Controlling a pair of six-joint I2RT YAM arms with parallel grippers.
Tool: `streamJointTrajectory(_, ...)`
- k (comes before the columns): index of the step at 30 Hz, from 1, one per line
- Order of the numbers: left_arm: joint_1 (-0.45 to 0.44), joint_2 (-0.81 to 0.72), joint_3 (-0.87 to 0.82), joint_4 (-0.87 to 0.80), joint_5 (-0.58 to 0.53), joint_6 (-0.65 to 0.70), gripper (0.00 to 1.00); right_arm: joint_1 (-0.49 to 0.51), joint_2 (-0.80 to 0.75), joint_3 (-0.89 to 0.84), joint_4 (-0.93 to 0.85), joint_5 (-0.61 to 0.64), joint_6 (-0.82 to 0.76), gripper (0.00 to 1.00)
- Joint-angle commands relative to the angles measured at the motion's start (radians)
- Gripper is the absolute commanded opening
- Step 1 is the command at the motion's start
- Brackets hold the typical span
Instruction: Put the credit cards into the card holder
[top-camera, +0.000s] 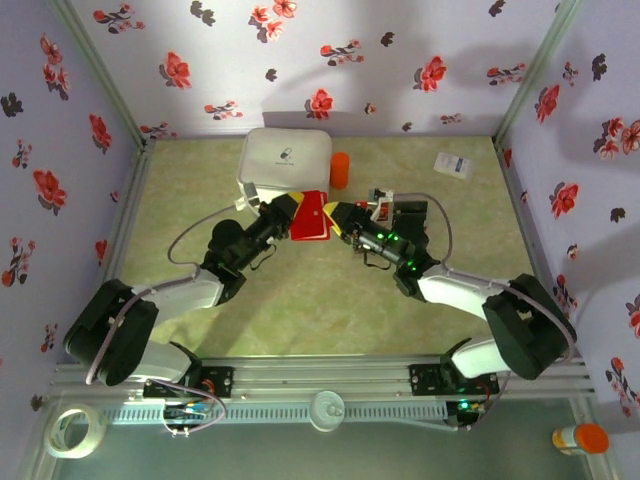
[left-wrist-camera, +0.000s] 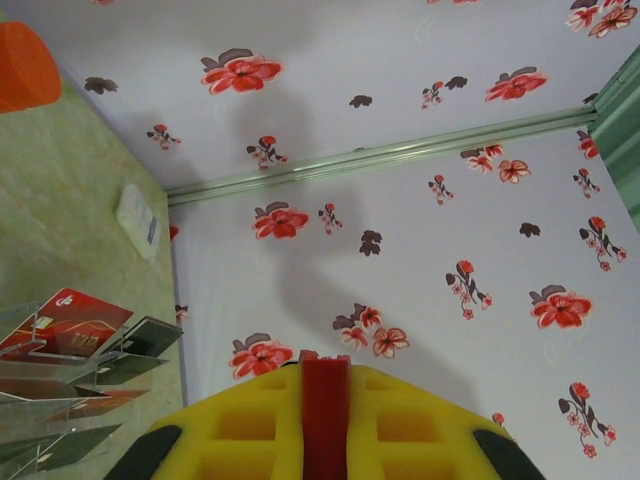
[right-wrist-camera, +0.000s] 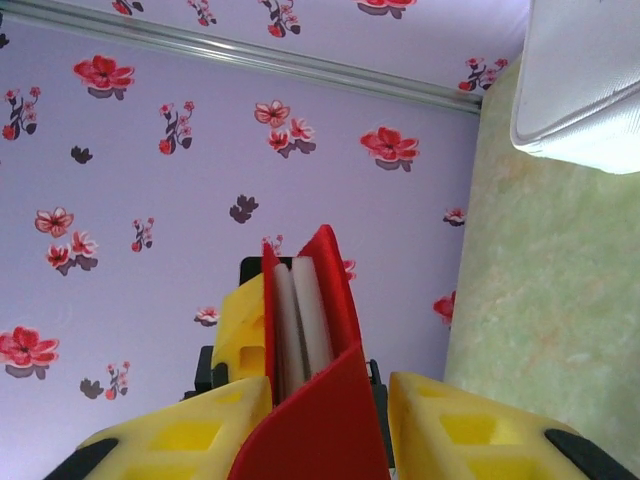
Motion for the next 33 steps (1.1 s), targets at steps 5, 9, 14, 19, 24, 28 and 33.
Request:
streamJointTrajectory(5,-0.01,0.013,0.039,0.065,-0.019,-0.006,0.0,-0.005,0.043,-0.017,0.117,-0.025,0.05,0.3)
streamJointTrajectory(9,-0.012,0.015,0.039,0.065,-0.02,-0.007,0.0,-0.006,0.058,-0.023,0.144,-0.029,0.062,0.24)
streamJointTrajectory(14,-0.013,0.019,0.042,0.065,-0.02,-0.009,0.0,-0.005,0.068,-0.02,0.163,-0.041,0.074,0.22)
streamJointTrajectory(19,-0.014,0.027,0.043,0.066,-0.02,-0.007,0.0,-0.005,0.08,-0.005,0.188,-0.075,0.088,0.14)
streamJointTrajectory(24,-0.015,0.042,0.038,0.065,-0.02,-0.007,0.0,-0.004,0.088,0.004,0.217,-0.102,0.102,0.0)
streamJointTrajectory(28,-0.015,0.059,0.034,0.068,-0.019,-0.007,0.0,-0.004,0.092,0.001,0.217,-0.1,0.103,0.0)
streamJointTrajectory(33,-0.011,0.072,0.024,0.07,-0.015,0.003,0.16,-0.005,0.104,-0.01,0.224,-0.089,0.101,0.0)
